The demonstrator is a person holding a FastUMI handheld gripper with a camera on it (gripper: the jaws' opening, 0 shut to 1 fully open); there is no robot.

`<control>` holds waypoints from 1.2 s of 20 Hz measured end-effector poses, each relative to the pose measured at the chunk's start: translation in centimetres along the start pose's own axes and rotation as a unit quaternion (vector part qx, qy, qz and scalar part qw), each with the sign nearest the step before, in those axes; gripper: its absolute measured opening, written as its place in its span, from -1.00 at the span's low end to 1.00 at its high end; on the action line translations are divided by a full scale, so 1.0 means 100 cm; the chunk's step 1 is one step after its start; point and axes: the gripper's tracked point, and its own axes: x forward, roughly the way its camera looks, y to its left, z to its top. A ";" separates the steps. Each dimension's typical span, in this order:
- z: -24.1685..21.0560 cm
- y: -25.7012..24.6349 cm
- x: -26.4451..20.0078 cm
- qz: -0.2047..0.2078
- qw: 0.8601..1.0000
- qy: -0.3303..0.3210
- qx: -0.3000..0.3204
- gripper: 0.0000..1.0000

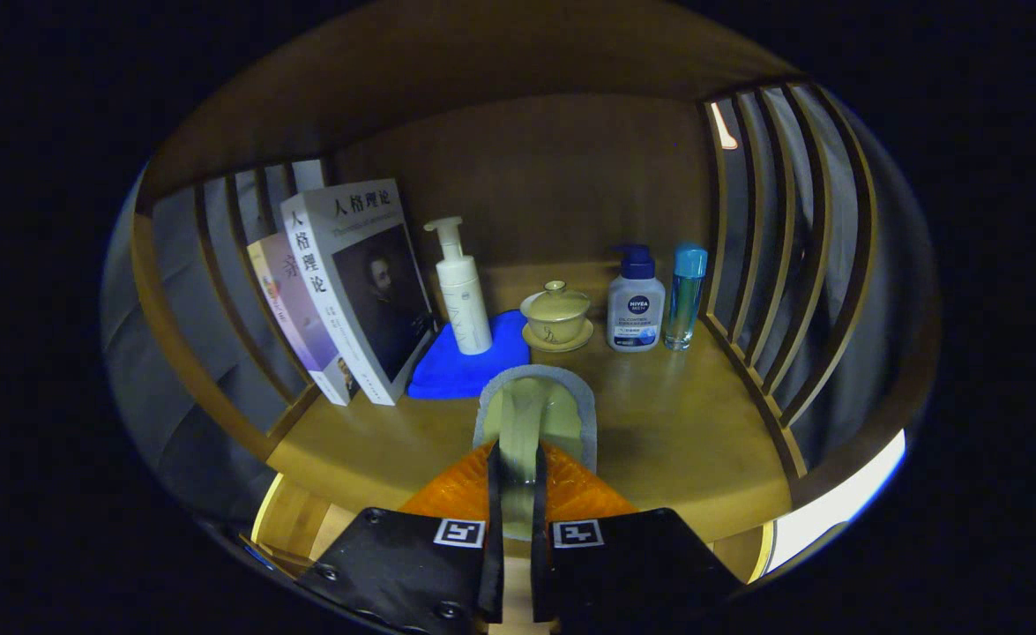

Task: Pull open the drawer, take out the items inside it, and place them on the countertop above the cabinet.

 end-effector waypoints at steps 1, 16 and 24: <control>-0.001 0.005 0.005 0.006 1.000 0.005 0.008 -0.72; -0.003 0.016 0.052 0.014 0.996 0.069 0.055 -0.64; -0.003 0.016 0.065 0.016 0.994 0.074 0.085 -0.44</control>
